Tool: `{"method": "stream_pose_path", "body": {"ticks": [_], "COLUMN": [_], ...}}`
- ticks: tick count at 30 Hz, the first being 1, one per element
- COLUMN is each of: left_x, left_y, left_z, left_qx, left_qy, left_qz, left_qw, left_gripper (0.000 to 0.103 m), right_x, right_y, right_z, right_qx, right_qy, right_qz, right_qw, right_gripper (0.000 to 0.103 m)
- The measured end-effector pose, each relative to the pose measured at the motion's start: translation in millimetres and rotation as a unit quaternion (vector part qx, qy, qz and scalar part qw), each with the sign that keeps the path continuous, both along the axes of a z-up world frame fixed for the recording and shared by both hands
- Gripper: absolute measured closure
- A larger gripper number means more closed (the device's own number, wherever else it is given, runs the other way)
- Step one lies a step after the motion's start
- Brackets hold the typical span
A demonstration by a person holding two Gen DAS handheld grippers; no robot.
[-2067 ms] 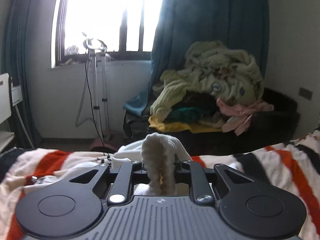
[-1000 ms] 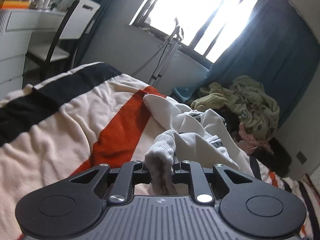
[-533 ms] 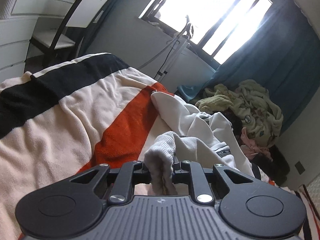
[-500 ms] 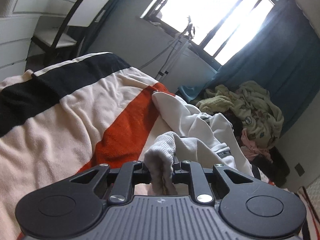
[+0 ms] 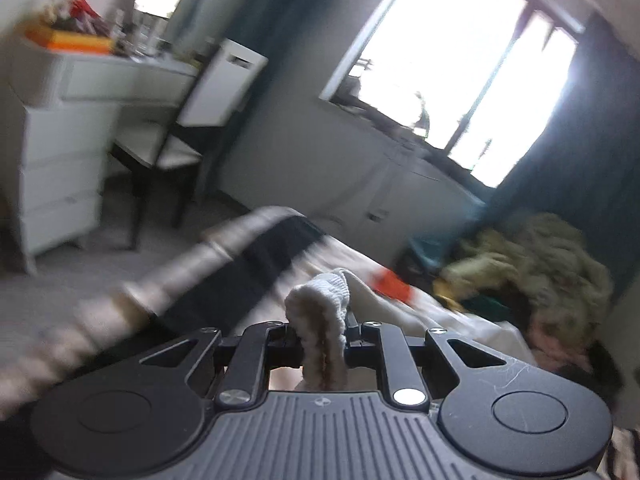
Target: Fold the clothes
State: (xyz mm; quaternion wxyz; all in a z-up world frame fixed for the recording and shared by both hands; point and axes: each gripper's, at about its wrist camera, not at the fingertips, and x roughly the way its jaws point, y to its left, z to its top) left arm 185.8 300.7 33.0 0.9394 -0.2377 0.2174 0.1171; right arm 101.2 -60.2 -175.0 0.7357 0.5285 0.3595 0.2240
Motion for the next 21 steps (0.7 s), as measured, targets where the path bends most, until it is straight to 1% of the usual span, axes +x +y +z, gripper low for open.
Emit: {"method": "stream_pose_path", "body": {"ticks": [1, 2, 4, 5, 7, 9, 11, 13, 15, 18, 19, 20, 21], "left_x": [8.0, 16.3, 31.3, 39.9, 57.4, 73.2, 84.5, 88.9, 88.7, 78.1, 73.7, 67.4, 60.9], "left_y": [15.9, 30.3, 61.6, 79.5, 106.9, 124.9, 133.3, 133.9, 132.4, 133.8, 134.5, 133.5, 132.3], "left_z": [7.8, 13.4, 19.1, 18.9, 11.8, -3.9, -24.5, -37.9, -42.9, -39.2, -37.0, -31.5, -25.7], "left_qx": [0.038, 0.084, 0.137, 0.152, 0.165, 0.157, 0.133, 0.128, 0.129, 0.13, 0.132, 0.138, 0.143], "left_qy": [0.025, 0.048, 0.08, 0.097, 0.122, 0.142, 0.156, 0.157, 0.154, 0.159, 0.162, 0.166, 0.17], "left_qz": [0.018, 0.035, 0.066, 0.072, 0.08, 0.077, 0.08, 0.083, 0.085, 0.088, 0.088, 0.087, 0.086], "left_qw": [0.9988, 0.9947, 0.9851, 0.981, 0.9756, 0.9743, 0.9754, 0.9758, 0.9759, 0.9748, 0.974, 0.9726, 0.9712], "left_gripper": [0.086, 0.086, 0.086, 0.086, 0.086, 0.086, 0.085, 0.083, 0.078, 0.066, 0.056, 0.044, 0.038], "right_x": [9.3, 18.6, 41.2, 52.6, 68.0, 80.7, 90.8, 96.2, 96.5, 98.3, 97.5, 96.7, 94.7], "right_y": [25.6, 51.2, 101.4, 125.2, 165.8, 199.7, 216.7, 227.0, 223.5, 208.8, 204.5, 200.1, 197.3], "right_z": [3.5, 7.0, 11.3, 12.2, 10.5, 6.1, -3.7, -8.5, -0.3, 15.2, 19.9, 24.6, 28.6], "right_qx": [0.003, 0.005, 0.015, 0.02, 0.019, 0.016, 0.014, 0.015, 0.013, -0.001, -0.012, -0.024, -0.034], "right_qy": [0.0, 0.0, 0.005, 0.01, 0.023, 0.038, 0.057, 0.067, 0.069, 0.071, 0.074, 0.077, 0.079], "right_qz": [0.021, 0.042, 0.083, 0.102, 0.129, 0.152, 0.163, 0.17, 0.174, 0.18, 0.184, 0.189, 0.193], "right_qw": [1.0, 0.999, 0.996, 0.995, 0.991, 0.987, 0.985, 0.983, 0.982, 0.981, 0.98, 0.979, 0.977], "right_gripper": [0.081, 0.081, 0.081, 0.081, 0.081, 0.081, 0.081, 0.08, 0.079, 0.077, 0.075, 0.07, 0.061]}}
